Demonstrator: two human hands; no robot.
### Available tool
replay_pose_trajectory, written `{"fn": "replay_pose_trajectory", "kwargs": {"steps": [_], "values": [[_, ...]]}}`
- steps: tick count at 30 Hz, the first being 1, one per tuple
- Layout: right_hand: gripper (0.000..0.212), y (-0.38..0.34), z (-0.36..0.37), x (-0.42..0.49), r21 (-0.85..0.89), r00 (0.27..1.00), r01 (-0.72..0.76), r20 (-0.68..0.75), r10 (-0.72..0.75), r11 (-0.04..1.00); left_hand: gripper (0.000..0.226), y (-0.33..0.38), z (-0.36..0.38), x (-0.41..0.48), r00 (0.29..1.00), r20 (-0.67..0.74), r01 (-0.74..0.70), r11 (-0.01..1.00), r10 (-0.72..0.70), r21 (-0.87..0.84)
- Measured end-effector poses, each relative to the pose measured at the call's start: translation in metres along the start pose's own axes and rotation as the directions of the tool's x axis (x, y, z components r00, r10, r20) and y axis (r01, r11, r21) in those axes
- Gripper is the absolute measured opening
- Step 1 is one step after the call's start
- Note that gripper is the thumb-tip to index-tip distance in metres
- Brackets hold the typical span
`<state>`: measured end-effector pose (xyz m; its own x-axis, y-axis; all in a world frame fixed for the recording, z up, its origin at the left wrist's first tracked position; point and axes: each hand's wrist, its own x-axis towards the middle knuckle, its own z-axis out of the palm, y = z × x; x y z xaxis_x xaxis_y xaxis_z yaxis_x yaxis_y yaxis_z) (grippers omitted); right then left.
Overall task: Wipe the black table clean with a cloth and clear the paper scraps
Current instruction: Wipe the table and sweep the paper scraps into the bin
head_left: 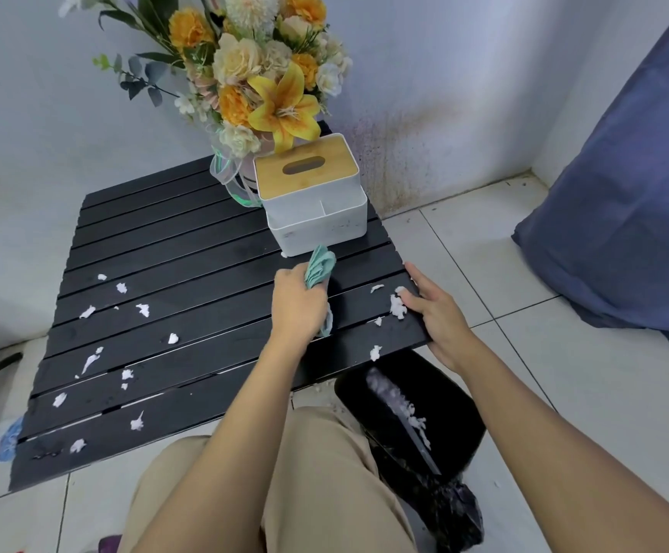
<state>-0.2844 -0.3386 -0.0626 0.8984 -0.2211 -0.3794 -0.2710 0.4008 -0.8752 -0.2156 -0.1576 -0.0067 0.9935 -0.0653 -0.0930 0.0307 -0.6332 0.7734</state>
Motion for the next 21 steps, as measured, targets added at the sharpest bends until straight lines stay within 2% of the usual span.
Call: {"fn": "replay_pose_trajectory", "kwargs": {"steps": [2, 4, 6, 10, 12, 14, 16, 17, 19, 20, 21], "values": [[0.053, -0.001, 0.0, 0.0, 0.014, 1.0, -0.009, 0.002, 0.009, 1.0, 0.018, 0.01, 0.014, 0.007, 0.998, 0.047, -0.047, 0.987, 0.04, 0.155], [0.053, -0.001, 0.0, -0.001, 0.007, 1.0, -0.002, -0.001, 0.002, 1.0, 0.042, 0.015, 0.034, 0.003, 0.994, 0.088, -0.088, 0.965, 0.068, 0.247], [0.052, 0.0, 0.0, -0.001, -0.03, 1.0, 0.021, -0.006, -0.022, 0.999, 0.055, 0.018, 0.047, -0.009, 0.981, 0.14, -0.171, 0.948, 0.137, 0.269], [0.05, 0.004, -0.004, 0.002, -0.071, 0.999, 0.029, 0.016, -0.027, 0.997, 0.056, 0.018, 0.044, -0.04, 0.913, 0.295, -0.357, 0.903, 0.283, 0.238], [0.049, 0.004, -0.004, 0.001, -0.061, 1.0, 0.024, 0.009, -0.024, 0.998, 0.045, 0.019, 0.032, -0.053, 0.895, 0.382, -0.312, 0.936, 0.231, 0.163], [0.05, 0.003, -0.004, 0.0, -0.06, 0.999, 0.036, -0.004, -0.037, 0.998, 0.022, 0.026, 0.014, -0.055, 0.883, 0.449, -0.169, 0.985, 0.138, 0.031], [0.05, 0.003, -0.003, 0.0, -0.025, 1.0, 0.016, -0.002, -0.016, 1.0, 0.017, 0.032, 0.004, -0.041, 0.913, 0.399, -0.054, 0.995, 0.085, -0.088], [0.049, 0.004, -0.002, 0.0, 0.01, 1.0, 0.004, 0.0, -0.004, 1.0, 0.019, 0.032, 0.005, -0.031, 0.936, 0.339, -0.068, 0.993, 0.096, -0.092], [0.048, 0.006, -0.002, 0.002, 0.061, 1.0, -0.004, 0.009, 0.004, 0.998, 0.02, 0.031, 0.018, -0.015, 0.961, 0.243, -0.136, 0.991, 0.132, 0.0], [0.048, 0.005, -0.002, 0.002, 0.073, 1.0, -0.001, 0.012, 0.001, 0.997, 0.015, 0.031, 0.027, -0.01, 0.961, 0.228, -0.179, 0.981, 0.159, 0.072], [0.048, 0.005, -0.002, 0.003, 0.075, 1.0, 0.002, 0.011, -0.002, 0.997, 0.019, 0.028, 0.037, -0.008, 0.953, 0.247, -0.218, 0.965, 0.178, 0.146]]}}
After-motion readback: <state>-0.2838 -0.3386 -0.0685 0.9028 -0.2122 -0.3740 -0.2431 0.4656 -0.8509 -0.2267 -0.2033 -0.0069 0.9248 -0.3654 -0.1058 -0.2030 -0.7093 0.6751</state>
